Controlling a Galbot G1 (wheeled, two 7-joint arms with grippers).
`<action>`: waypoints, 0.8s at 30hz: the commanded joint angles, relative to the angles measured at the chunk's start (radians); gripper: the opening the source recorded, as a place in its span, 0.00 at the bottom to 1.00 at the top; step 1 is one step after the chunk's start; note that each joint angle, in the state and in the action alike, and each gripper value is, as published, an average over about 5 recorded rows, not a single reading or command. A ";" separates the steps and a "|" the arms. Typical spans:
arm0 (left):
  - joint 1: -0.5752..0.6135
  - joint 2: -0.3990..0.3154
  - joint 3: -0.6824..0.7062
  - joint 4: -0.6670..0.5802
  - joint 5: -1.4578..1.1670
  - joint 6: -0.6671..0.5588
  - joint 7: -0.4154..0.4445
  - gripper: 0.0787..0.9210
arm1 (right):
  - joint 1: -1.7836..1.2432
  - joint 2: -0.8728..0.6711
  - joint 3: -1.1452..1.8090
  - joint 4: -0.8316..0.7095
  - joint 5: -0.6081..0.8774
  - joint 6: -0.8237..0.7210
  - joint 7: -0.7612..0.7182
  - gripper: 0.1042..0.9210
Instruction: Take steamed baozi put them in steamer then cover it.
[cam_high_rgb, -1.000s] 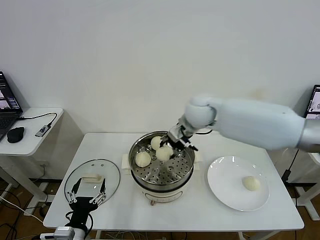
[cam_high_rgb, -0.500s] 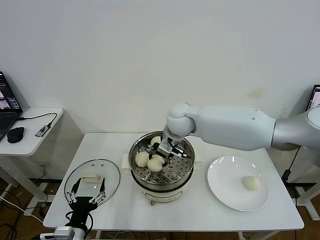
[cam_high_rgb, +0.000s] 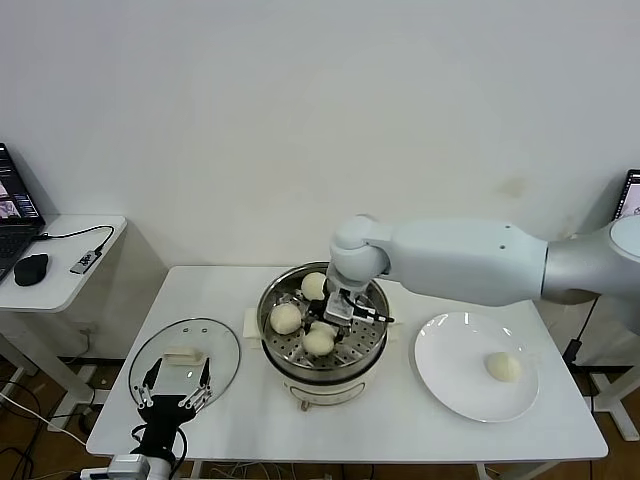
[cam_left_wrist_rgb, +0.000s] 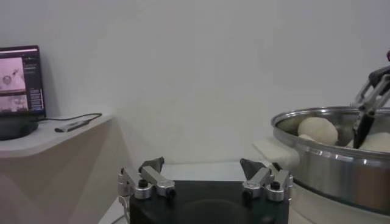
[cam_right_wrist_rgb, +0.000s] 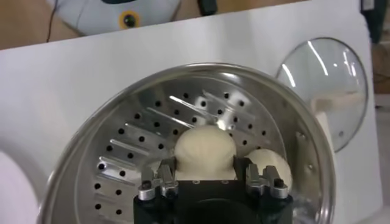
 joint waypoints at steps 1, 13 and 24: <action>0.000 0.000 0.001 0.002 0.000 0.000 0.001 0.88 | -0.002 -0.002 0.000 0.011 -0.034 0.037 -0.007 0.63; -0.003 0.007 -0.001 0.003 0.000 0.001 0.000 0.88 | 0.029 -0.133 0.076 0.053 -0.042 -0.014 -0.024 0.88; -0.009 0.025 0.004 0.003 0.004 0.003 0.001 0.88 | 0.064 -0.416 0.129 0.197 0.101 -0.464 0.017 0.88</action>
